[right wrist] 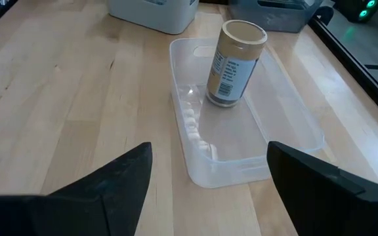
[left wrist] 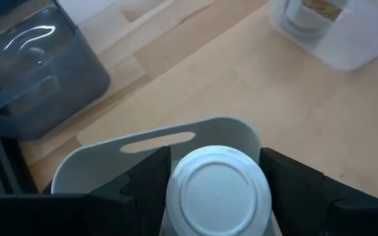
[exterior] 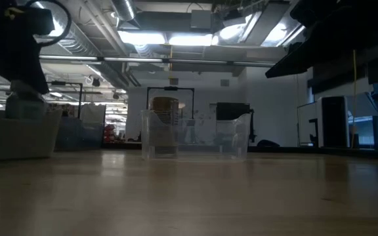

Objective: Sort spices by type
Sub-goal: Put the top right white seasoning bottle into the gray bin, then put the bottom left red seasoning can into the black bin

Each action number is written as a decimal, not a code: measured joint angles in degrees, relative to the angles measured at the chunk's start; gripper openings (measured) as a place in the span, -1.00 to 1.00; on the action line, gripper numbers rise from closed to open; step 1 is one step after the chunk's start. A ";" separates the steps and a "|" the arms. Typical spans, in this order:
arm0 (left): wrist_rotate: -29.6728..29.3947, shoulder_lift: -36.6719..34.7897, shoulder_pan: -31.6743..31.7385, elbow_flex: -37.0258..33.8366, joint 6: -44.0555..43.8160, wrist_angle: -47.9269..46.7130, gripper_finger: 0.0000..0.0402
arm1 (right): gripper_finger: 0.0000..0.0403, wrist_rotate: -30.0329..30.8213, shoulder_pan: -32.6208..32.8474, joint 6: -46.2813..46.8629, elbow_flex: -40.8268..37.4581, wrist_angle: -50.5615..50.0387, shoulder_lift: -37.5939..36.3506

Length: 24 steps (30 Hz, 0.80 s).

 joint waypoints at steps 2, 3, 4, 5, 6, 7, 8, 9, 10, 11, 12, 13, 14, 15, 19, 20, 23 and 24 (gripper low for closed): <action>-0.19 -1.05 0.00 0.00 0.10 -0.01 0.07 | 0.49 0.00 0.00 0.00 0.00 0.01 0.00; -0.21 -1.43 0.00 0.00 0.03 0.02 0.07 | 0.49 0.00 0.00 0.00 0.00 0.01 0.00; -0.21 -1.68 0.00 0.00 0.02 -0.01 0.07 | 0.49 0.02 0.00 0.00 0.00 0.00 0.00; -0.21 -1.74 0.00 0.00 0.01 -0.01 0.07 | 0.49 0.01 0.00 0.00 0.00 0.01 0.00; -0.21 -1.74 0.00 0.00 0.01 -0.01 0.07 | 0.49 0.02 0.00 0.00 0.00 0.01 0.00; -0.21 -1.72 0.00 0.00 0.12 0.02 0.07 | 0.49 0.02 0.00 0.00 0.00 -0.01 0.00; -0.21 -1.72 0.00 0.00 0.41 0.03 0.07 | 0.49 0.02 0.00 0.00 0.00 0.01 0.00; -0.21 -1.72 0.00 0.00 0.86 0.01 0.07 | 0.49 0.02 0.00 0.00 0.00 0.01 0.00; -0.19 -1.72 0.00 0.00 1.26 0.01 0.07 | 0.49 0.02 0.00 0.00 0.00 0.01 0.00; -0.17 -1.73 0.00 0.00 1.71 -0.01 0.07 | 0.49 0.02 0.00 0.00 0.00 -0.01 0.00; -0.16 -1.88 0.00 0.00 2.66 -0.03 0.07 | 0.49 0.02 0.01 0.00 0.00 0.01 0.00; -0.15 -2.04 0.00 0.00 3.47 0.00 0.07 | 0.49 0.02 0.00 0.00 0.00 0.00 0.00; -0.16 -2.24 0.06 0.00 4.36 0.00 0.07 | 0.49 0.02 0.00 0.00 0.00 -0.01 0.00; -0.10 -2.31 0.22 0.11 4.63 -0.08 0.07 | 0.49 0.03 0.00 0.00 0.00 0.01 0.00; -0.31 -3.00 1.18 1.94 7.75 0.01 0.07 | 0.49 0.04 0.00 0.00 0.00 0.16 0.00; -0.70 -3.05 1.47 2.47 8.91 0.05 0.07 | 0.49 0.04 0.00 0.00 0.00 0.23 0.00; -2.32 -3.31 1.81 4.21 11.82 0.28 0.07 | 0.49 0.04 0.00 0.00 0.00 0.22 0.00; -3.29 -3.38 1.92 4.70 12.37 0.27 0.07 | 0.49 0.04 0.00 0.00 0.00 0.23 0.00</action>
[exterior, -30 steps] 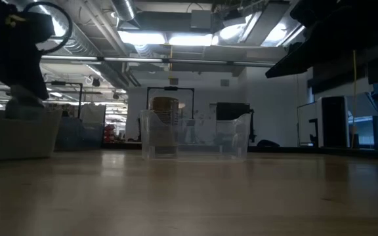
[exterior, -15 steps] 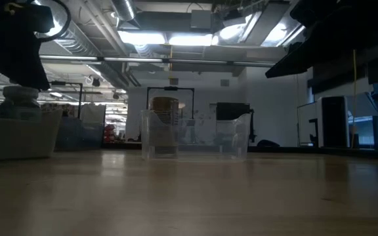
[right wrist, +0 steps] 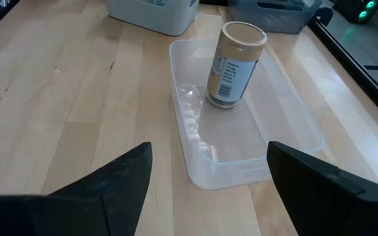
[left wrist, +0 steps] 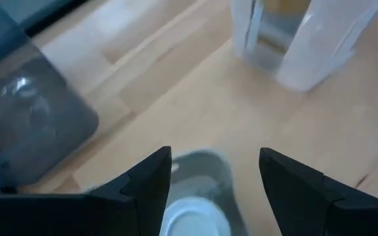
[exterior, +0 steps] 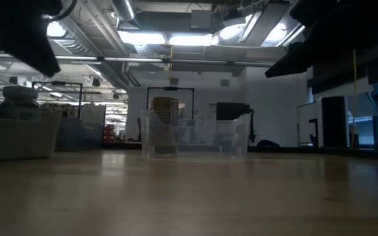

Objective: Sort spices by type
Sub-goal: Put the bottom left red seasoning can into the black bin

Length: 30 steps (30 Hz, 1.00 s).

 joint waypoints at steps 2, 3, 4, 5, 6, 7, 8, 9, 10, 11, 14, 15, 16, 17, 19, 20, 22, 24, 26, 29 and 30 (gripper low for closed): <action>-1.77 0.00 0.14 0.61 1.54 0.34 0.07 | 0.49 0.00 0.00 0.00 0.00 -0.01 0.00; -2.37 0.00 0.13 0.75 2.63 0.67 0.07 | 0.49 0.00 0.00 0.00 0.00 0.00 0.00; -3.05 0.00 0.20 0.77 3.56 1.25 0.07 | 0.49 0.00 0.00 0.00 0.00 -0.03 -0.01; -3.61 0.00 0.35 0.77 4.79 2.00 0.07 | 0.49 0.00 0.00 0.00 0.00 -0.01 0.00; -4.22 0.02 0.49 0.77 6.19 2.64 0.07 | 0.49 0.00 0.00 0.00 0.00 -0.03 0.00; -4.58 0.02 0.76 0.77 7.42 3.17 0.07 | 0.49 -0.01 0.00 0.00 0.00 -0.03 -0.01; -4.89 0.02 1.07 0.77 8.15 3.64 0.07 | 0.49 0.00 0.00 0.00 0.00 -0.03 0.00; -4.99 0.02 1.48 0.75 8.79 4.10 0.07 | 0.49 0.00 0.00 0.00 0.00 -0.03 0.00; -5.00 0.04 1.82 0.75 9.37 4.59 0.07 | 0.49 0.00 0.00 0.00 0.00 -0.03 0.00; -5.03 0.04 2.16 0.76 10.06 4.96 0.07 | 0.49 0.00 0.00 0.00 0.00 -0.03 -0.01; -5.41 0.04 3.48 0.75 11.28 5.69 0.07 | 0.49 0.00 0.00 0.00 0.00 -0.03 0.00; -5.41 0.04 4.04 0.75 11.40 6.21 0.07 | 0.49 -0.01 0.00 0.00 0.00 -0.03 -0.02; -5.41 0.04 4.58 0.75 11.56 6.47 0.07 | 0.49 -0.01 0.00 0.00 0.00 -0.03 0.00; -5.35 0.04 5.12 0.75 12.02 6.77 0.08 | 0.49 0.00 0.00 0.00 0.00 -0.03 -0.01; -4.96 0.04 6.01 0.75 14.01 8.46 0.12 | 0.49 0.00 0.00 0.00 0.00 -0.03 0.00; -4.39 0.06 6.55 0.75 15.33 9.54 0.15 | 0.49 0.00 0.00 0.00 0.00 -0.03 0.00; -2.84 0.07 7.83 0.75 19.05 12.06 0.23 | 0.49 0.00 0.00 0.00 0.00 -0.03 0.00; -1.19 0.07 9.21 0.75 23.07 15.04 0.33 | 0.49 0.00 0.00 0.00 0.00 -0.03 0.00; 0.54 0.09 10.60 0.75 28.05 19.07 0.42 | 0.49 0.00 0.00 0.00 0.00 -0.03 0.00; 3.71 0.09 12.20 0.75 36.17 26.84 0.50 | 0.49 -0.01 0.00 0.00 0.00 -0.03 0.00; 5.25 0.10 12.57 0.75 39.15 29.71 0.52 | 0.49 -0.01 0.00 0.00 0.00 -0.03 -0.01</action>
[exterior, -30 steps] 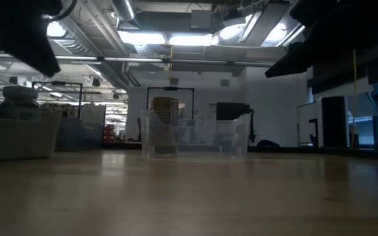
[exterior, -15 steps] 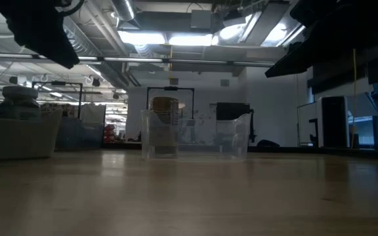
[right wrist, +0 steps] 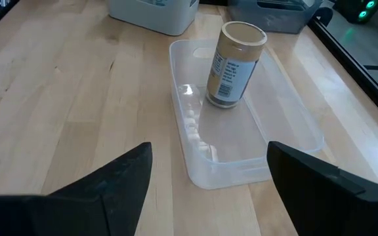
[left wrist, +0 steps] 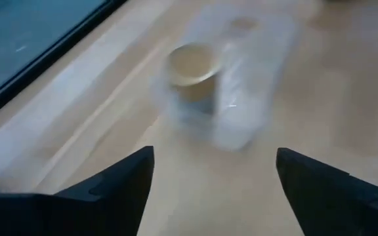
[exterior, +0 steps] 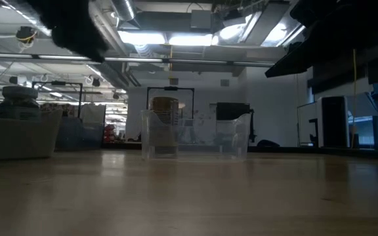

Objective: Sort spices by type
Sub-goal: Put the bottom left red seasoning can into the black bin

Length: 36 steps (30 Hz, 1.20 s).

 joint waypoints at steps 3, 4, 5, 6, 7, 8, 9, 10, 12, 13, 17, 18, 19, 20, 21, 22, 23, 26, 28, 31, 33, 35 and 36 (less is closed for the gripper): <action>4.71 0.39 0.41 0.00 9.15 8.63 0.54 | 0.49 0.01 0.00 -0.06 0.00 0.00 0.01; 5.83 0.58 0.26 0.00 11.57 11.08 0.54 | 0.49 -0.01 0.00 -0.07 0.00 0.00 0.01; 6.62 0.84 -0.10 0.00 13.56 13.28 0.54 | 0.49 0.01 0.00 -0.07 0.00 0.00 -0.01; 7.11 1.10 -0.50 0.00 15.03 15.06 0.53 | 0.49 -0.02 0.00 -0.09 0.00 0.00 0.00; 7.33 1.42 -0.90 0.00 16.34 16.34 0.53 | 0.49 0.00 0.00 -0.09 0.00 0.00 0.00; 7.38 1.87 -1.37 0.20 16.99 16.89 0.52 | 0.49 0.00 0.00 -0.09 0.00 0.01 -0.01; 7.42 2.46 -1.81 0.69 17.21 16.66 0.52 | 0.49 0.01 0.00 -0.09 0.00 0.00 0.01; 7.40 3.15 -2.29 1.37 17.20 16.27 0.52 | 0.49 0.01 0.00 -0.11 0.00 0.00 0.00; 7.37 4.79 -3.34 3.15 17.21 15.93 0.51 | 0.49 0.00 0.00 -0.12 0.00 0.00 0.00; 7.37 5.75 -3.91 4.20 17.33 15.93 0.51 | 0.49 0.01 0.00 -0.14 0.00 0.00 0.01; 7.40 11.12 -6.12 10.07 18.98 13.83 0.51 | 0.49 0.01 0.00 -0.77 0.00 0.01 -0.01; 7.42 12.55 -6.55 11.99 18.92 11.94 0.51 | 0.49 0.01 0.00 -0.85 0.00 0.02 0.01; 7.40 14.02 -6.98 13.97 18.59 9.72 0.51 | 0.49 0.01 0.00 -0.94 0.00 0.02 0.01; 7.39 15.57 -7.44 16.04 17.67 7.23 0.51 | 0.49 0.01 0.00 -0.94 0.00 0.02 0.01; 7.39 17.01 -7.93 18.03 16.78 4.60 0.51 | 0.49 0.01 0.00 -0.95 0.00 0.02 0.00; 7.38 18.42 -8.46 19.98 15.39 1.87 0.51 | 0.49 0.01 0.00 -0.94 0.00 0.02 0.01; 7.35 19.77 -9.07 21.80 13.82 -0.78 0.51 | 0.49 0.01 0.00 -0.94 0.00 0.02 0.01; 7.53 23.13 -11.22 26.55 7.59 -8.34 0.51 | 0.49 0.01 0.00 -1.38 0.00 0.28 0.01; 8.02 24.78 -12.78 28.58 2.56 -11.97 0.51 | 0.49 0.02 0.00 -2.28 0.00 0.95 0.01; 9.97 26.28 -15.11 29.93 -5.83 -15.63 0.51 | 0.49 0.03 0.00 -5.39 0.00 3.78 0.00; 11.64 26.83 -16.74 30.01 -12.74 -17.84 0.51 | 0.49 0.02 0.01 -8.42 0.00 6.31 0.00; 13.58 27.44 -18.25 30.01 -19.92 -20.47 0.51 | 0.49 0.03 0.00 -11.56 0.00 8.75 0.01; 14.65 27.76 -19.01 30.01 -23.51 -21.86 0.51 | 0.49 0.03 0.00 -13.27 0.00 9.97 0.01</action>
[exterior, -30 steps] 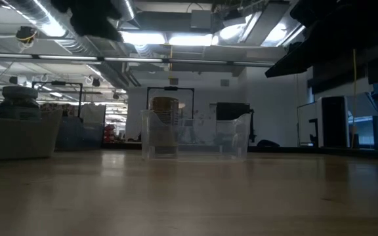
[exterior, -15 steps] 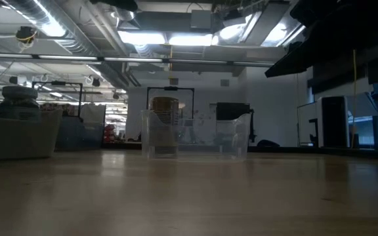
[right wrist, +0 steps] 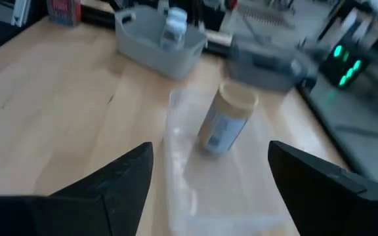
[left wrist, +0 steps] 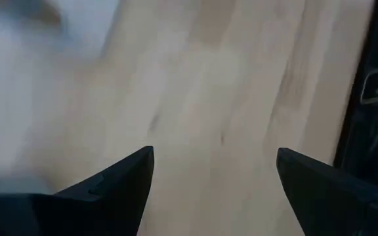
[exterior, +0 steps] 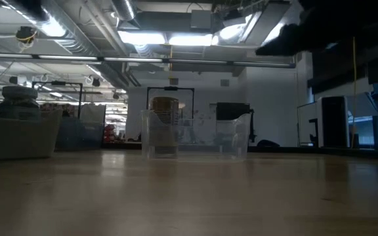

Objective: Sort spices by type
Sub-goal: Put the bottom left red seasoning can into the black bin

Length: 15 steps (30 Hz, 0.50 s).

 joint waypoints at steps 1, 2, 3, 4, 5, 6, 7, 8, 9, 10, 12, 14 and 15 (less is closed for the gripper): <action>0.96 0.33 -0.70 0.00 -3.64 -1.48 0.51 | 0.49 0.00 0.00 -1.71 0.00 0.98 0.00; 2.06 0.62 -1.29 0.00 -7.11 -2.77 0.51 | 0.49 0.00 0.00 -3.25 0.00 2.04 -0.02; 3.09 0.89 -1.82 0.00 -10.18 -3.92 0.51 | 0.49 0.00 0.00 -4.70 0.00 3.05 -0.02; 4.35 1.13 -2.32 0.00 -13.13 -5.09 0.51 | 0.49 0.00 0.00 -6.04 0.00 3.90 -0.02; 5.90 1.43 -2.75 0.00 -16.12 -6.06 0.51 | 0.49 0.00 0.00 -7.40 0.01 4.59 -0.02; 7.57 1.73 -3.08 0.00 -18.78 -6.67 0.51 | 0.49 0.01 0.01 -8.54 0.02 5.20 -0.02; 9.43 2.02 -3.33 0.00 -21.35 -7.20 0.51 | 0.49 0.02 0.00 -9.65 0.02 5.79 -0.02; 11.10 2.30 -3.60 0.00 -23.79 -7.60 0.51 | 0.49 0.00 0.00 -10.74 0.02 6.35 -0.02; 12.81 2.56 -3.83 0.00 -25.94 -7.78 0.51 | 0.49 0.01 0.00 -11.33 0.02 6.80 -0.02; 14.86 2.86 -3.97 0.00 -28.31 -8.17 0.51 | 0.49 0.00 0.00 -12.02 0.02 7.06 -0.02; 19.57 3.67 -4.26 0.00 -32.29 -8.90 0.51 | 0.49 0.00 0.00 -12.36 0.02 7.08 -0.02; 24.28 4.55 -4.32 0.00 -35.64 -8.79 0.51 | 0.49 0.00 0.00 -12.41 0.02 7.08 -0.02; 26.67 4.92 -4.39 0.00 -37.20 -8.87 0.51 | 0.49 0.00 0.00 -12.64 0.02 7.08 -0.02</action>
